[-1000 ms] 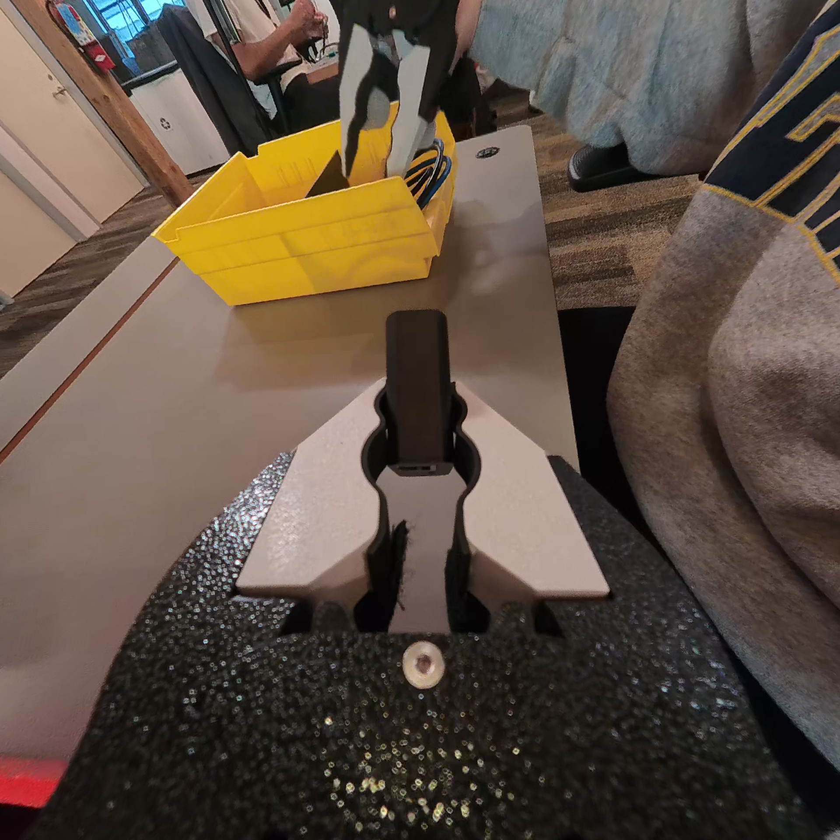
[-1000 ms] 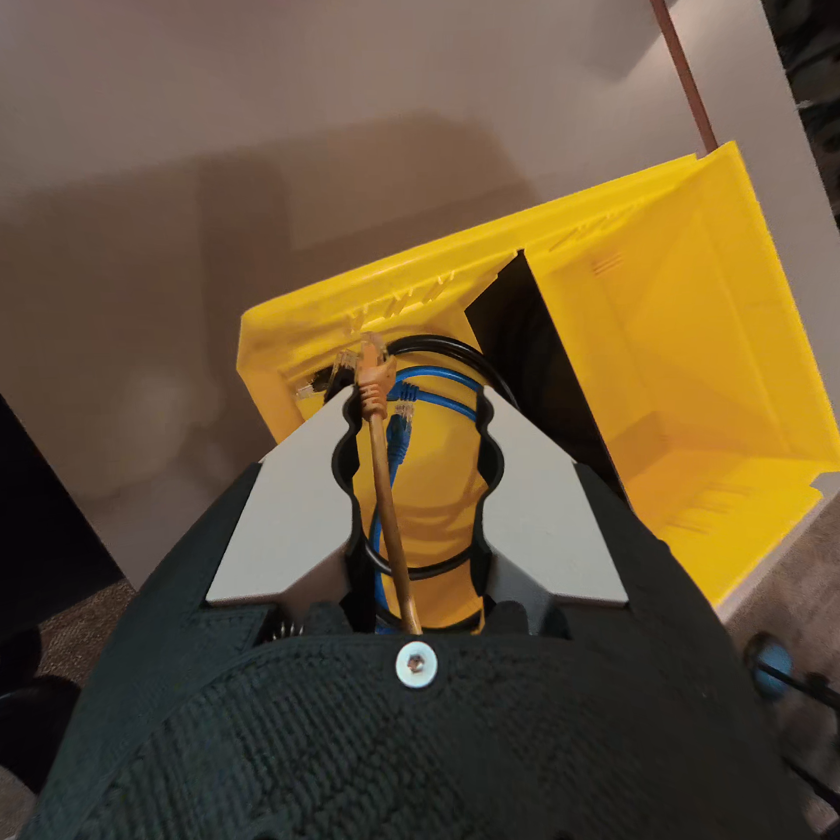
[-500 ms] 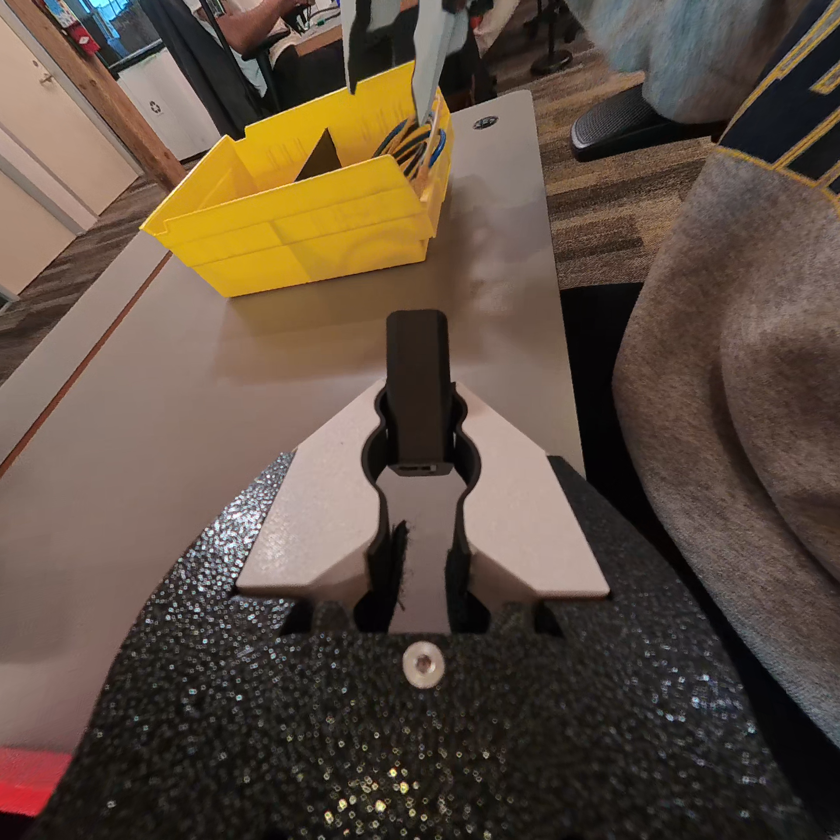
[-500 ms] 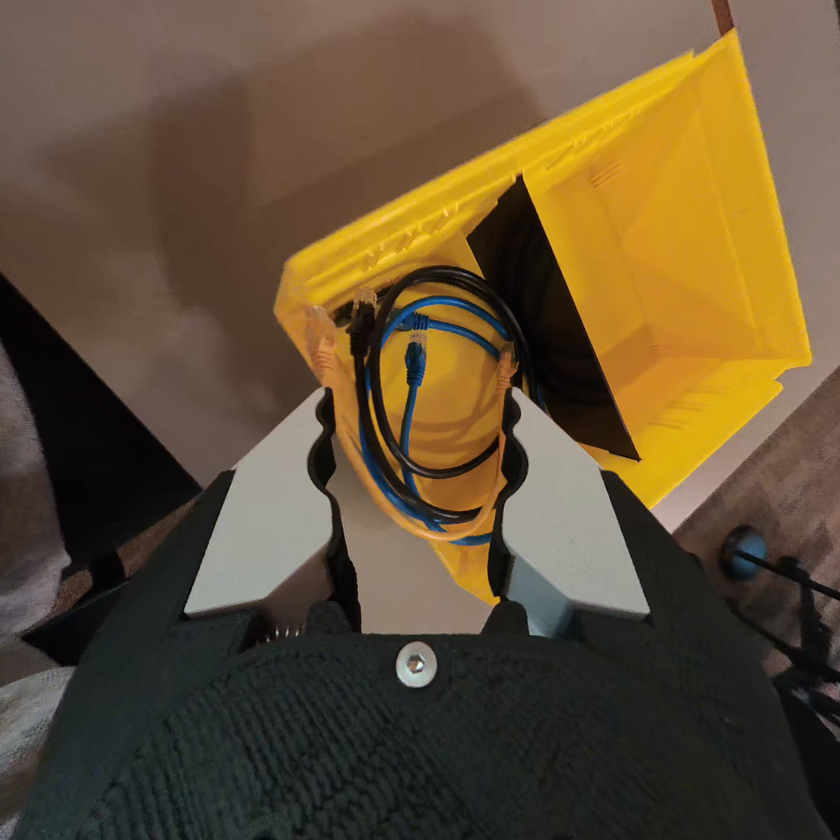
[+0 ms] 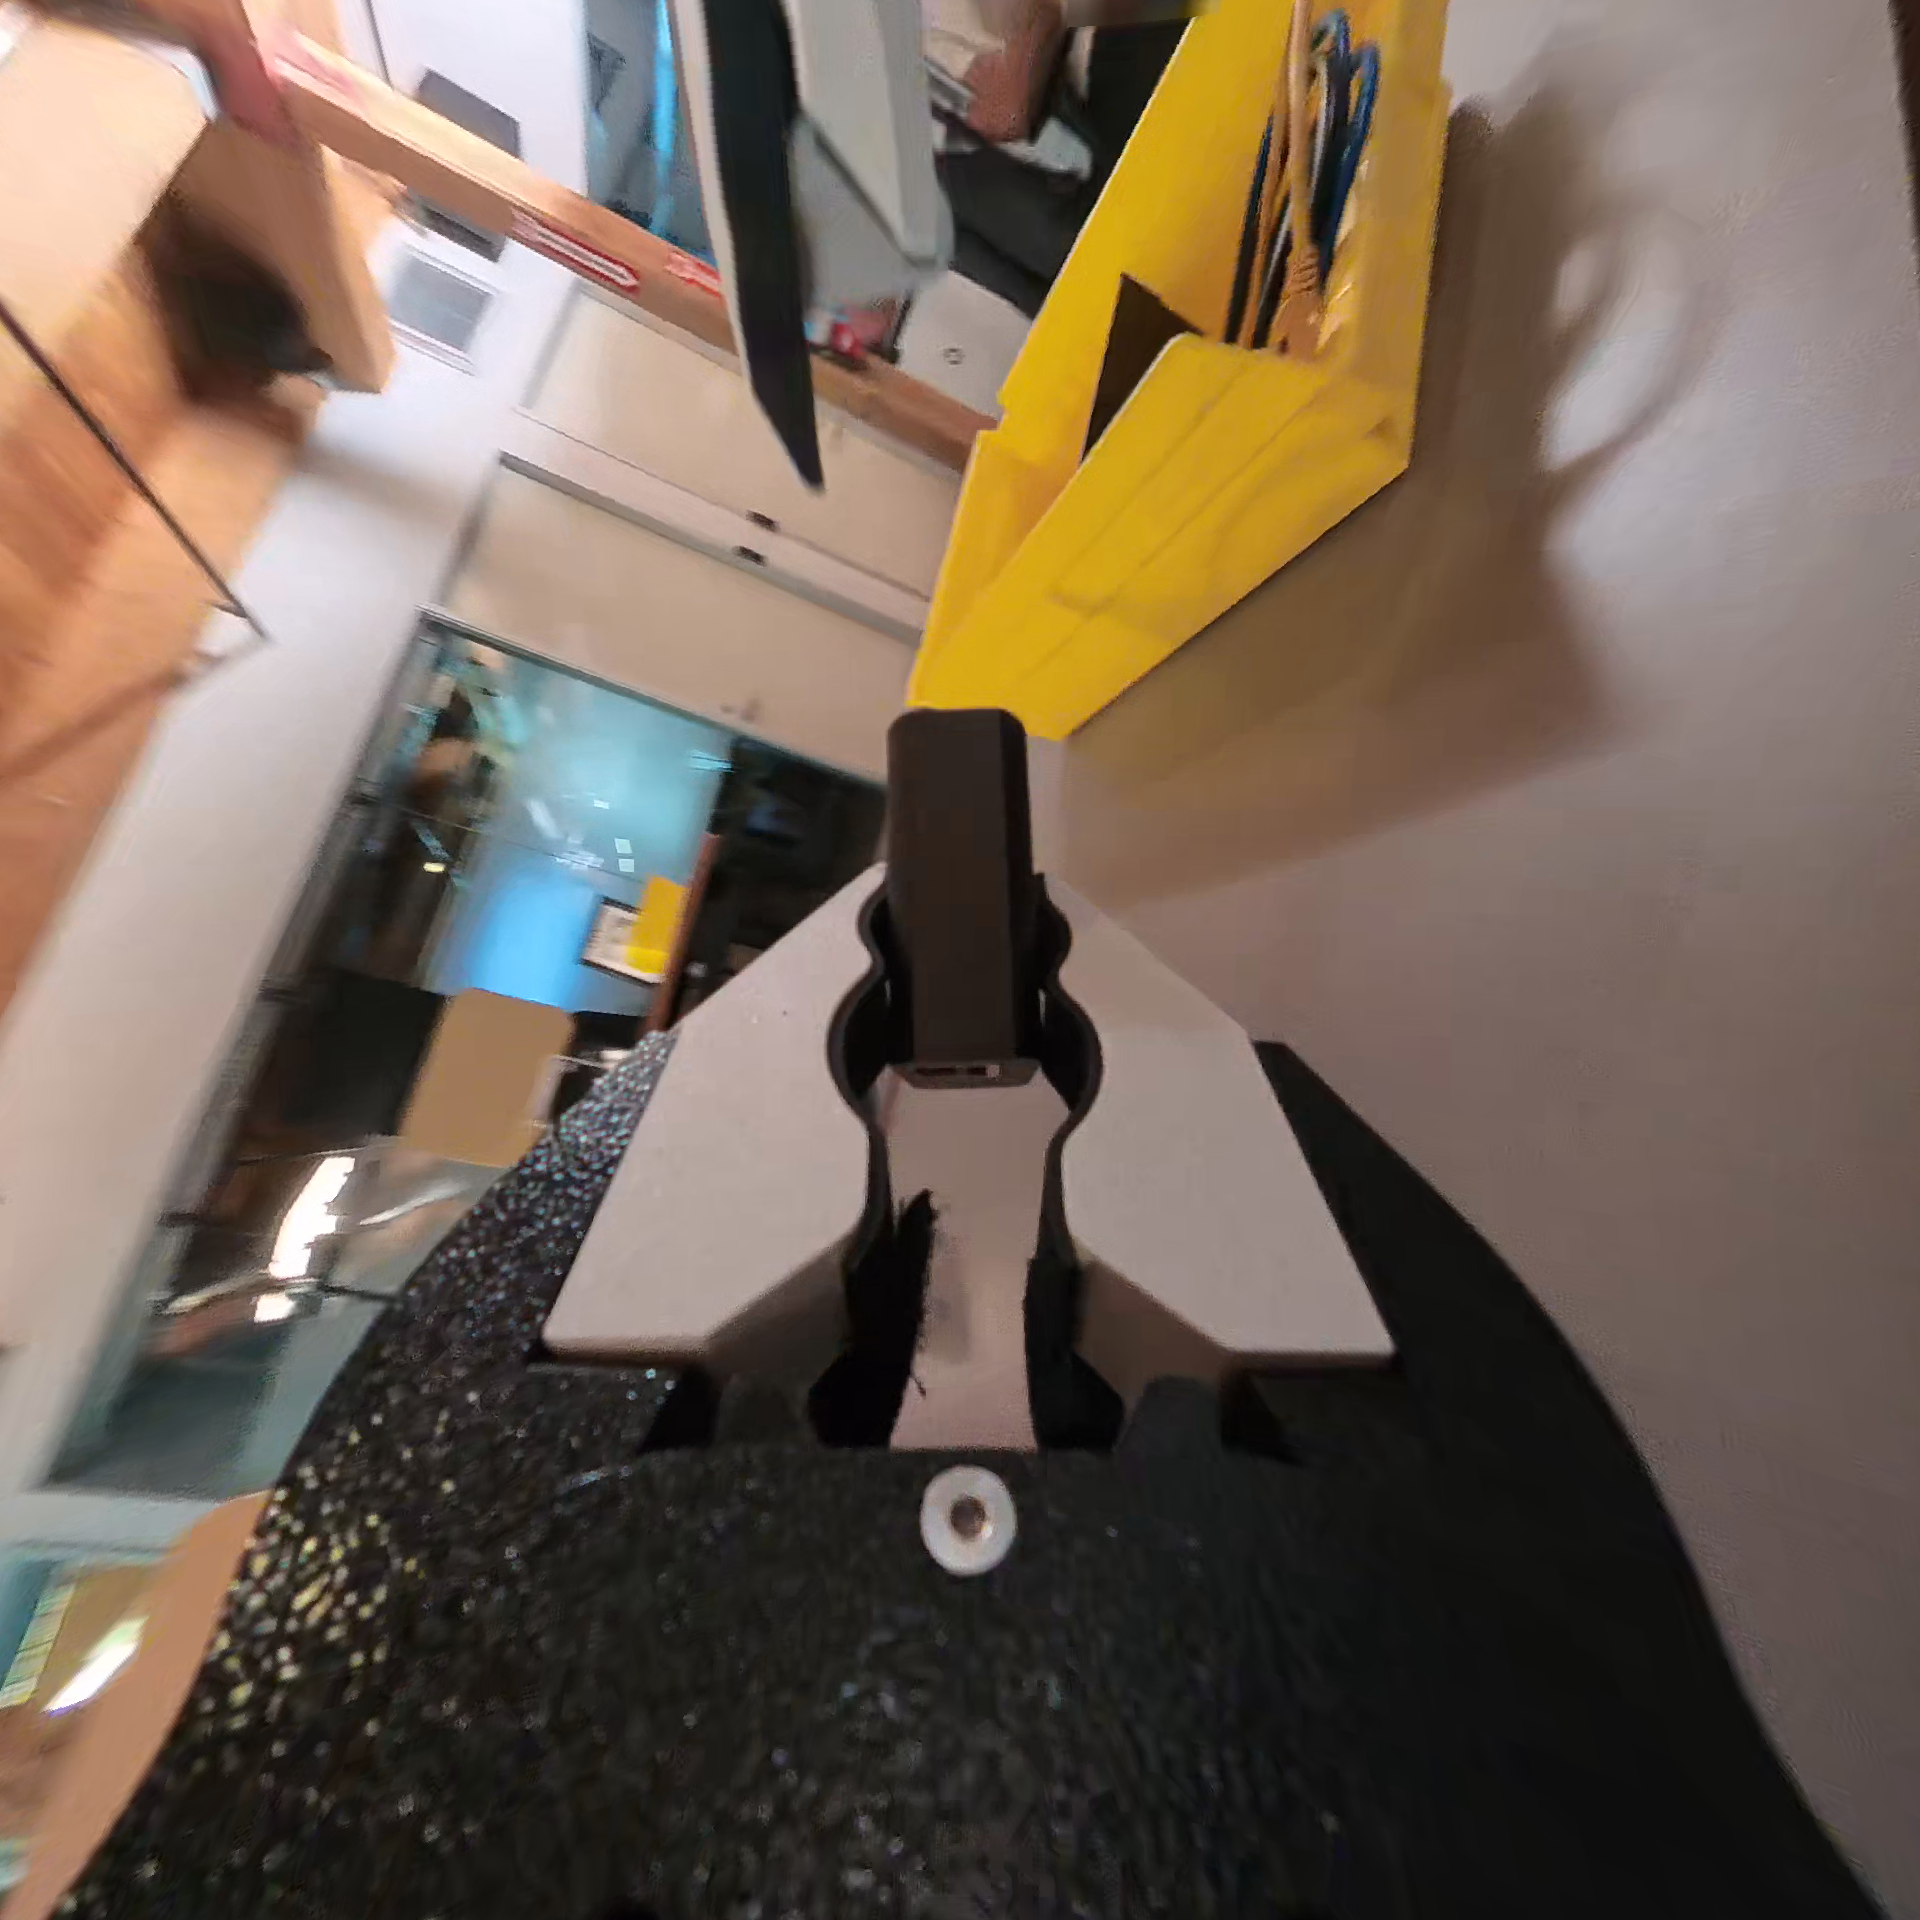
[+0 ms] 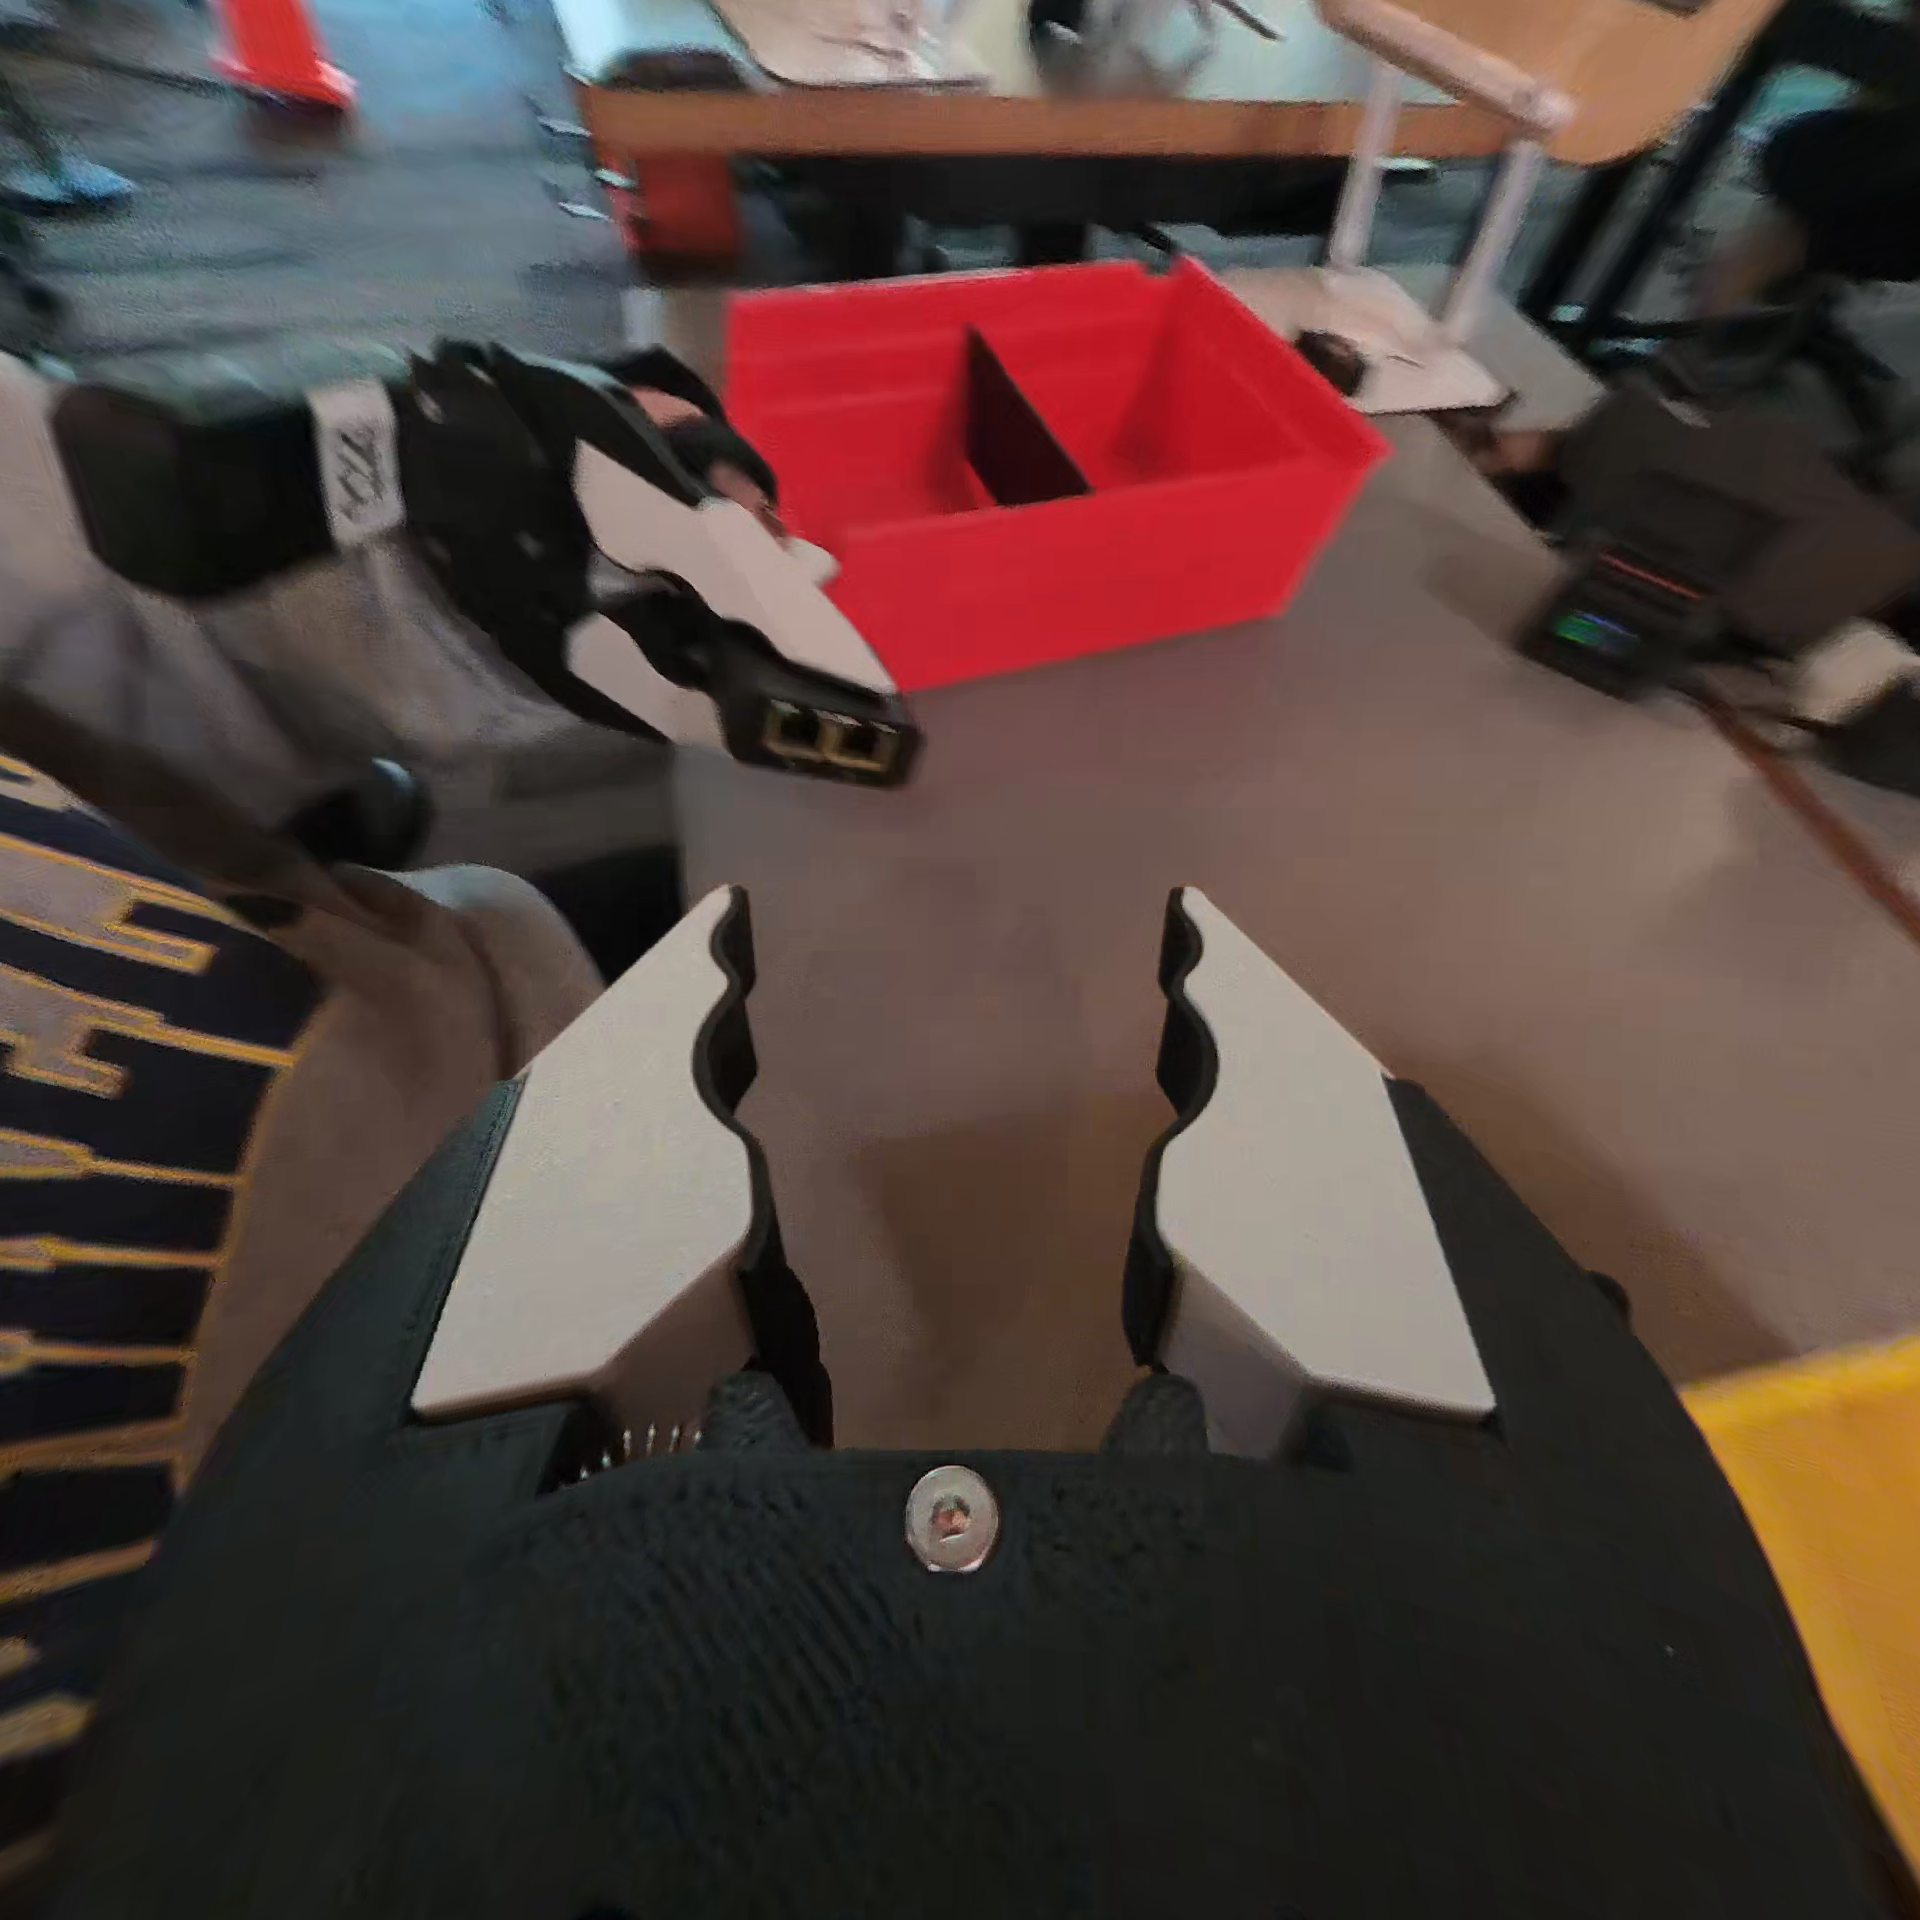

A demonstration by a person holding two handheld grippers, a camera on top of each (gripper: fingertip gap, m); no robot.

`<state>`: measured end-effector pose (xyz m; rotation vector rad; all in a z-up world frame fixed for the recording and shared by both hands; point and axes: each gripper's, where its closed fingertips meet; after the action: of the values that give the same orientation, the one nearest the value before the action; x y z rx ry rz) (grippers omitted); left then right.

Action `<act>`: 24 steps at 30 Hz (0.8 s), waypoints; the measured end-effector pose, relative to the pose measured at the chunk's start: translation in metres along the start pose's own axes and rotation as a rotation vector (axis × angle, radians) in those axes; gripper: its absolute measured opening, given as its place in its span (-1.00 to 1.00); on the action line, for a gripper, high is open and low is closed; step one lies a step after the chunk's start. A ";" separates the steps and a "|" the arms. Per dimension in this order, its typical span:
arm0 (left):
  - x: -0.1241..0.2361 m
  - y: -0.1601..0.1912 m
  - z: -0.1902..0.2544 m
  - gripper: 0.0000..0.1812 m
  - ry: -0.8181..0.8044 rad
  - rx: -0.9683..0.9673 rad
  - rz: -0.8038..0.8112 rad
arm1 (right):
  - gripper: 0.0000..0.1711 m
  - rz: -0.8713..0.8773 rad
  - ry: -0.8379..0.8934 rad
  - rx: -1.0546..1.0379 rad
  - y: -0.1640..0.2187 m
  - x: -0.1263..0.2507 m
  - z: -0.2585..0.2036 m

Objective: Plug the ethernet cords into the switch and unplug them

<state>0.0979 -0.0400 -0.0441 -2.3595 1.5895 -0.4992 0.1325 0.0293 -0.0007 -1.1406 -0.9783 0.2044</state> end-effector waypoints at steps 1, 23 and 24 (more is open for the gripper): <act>0.000 -0.003 -0.002 -0.75 -0.042 -0.042 -0.009 | -0.09 0.012 -0.053 -0.004 -0.004 -0.012 -0.011; -0.003 -0.017 -0.007 -0.77 -0.166 -0.135 -0.039 | -0.24 0.189 -0.181 -0.115 -0.023 -0.095 -0.049; -0.002 -0.017 -0.008 -0.76 -0.171 -0.135 -0.038 | -0.24 0.187 -0.183 -0.115 -0.022 -0.095 -0.050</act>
<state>0.1082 -0.0315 -0.0304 -2.4595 1.5482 -0.1963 0.1060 -0.0707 -0.0379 -1.3374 -1.0544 0.4135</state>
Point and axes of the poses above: each gripper's, where its closed fingertips meet, x back along the fingers, y out of its underside, z = x × y across the jaws, and after that the axes turned 6 degrees about -z, right-handed
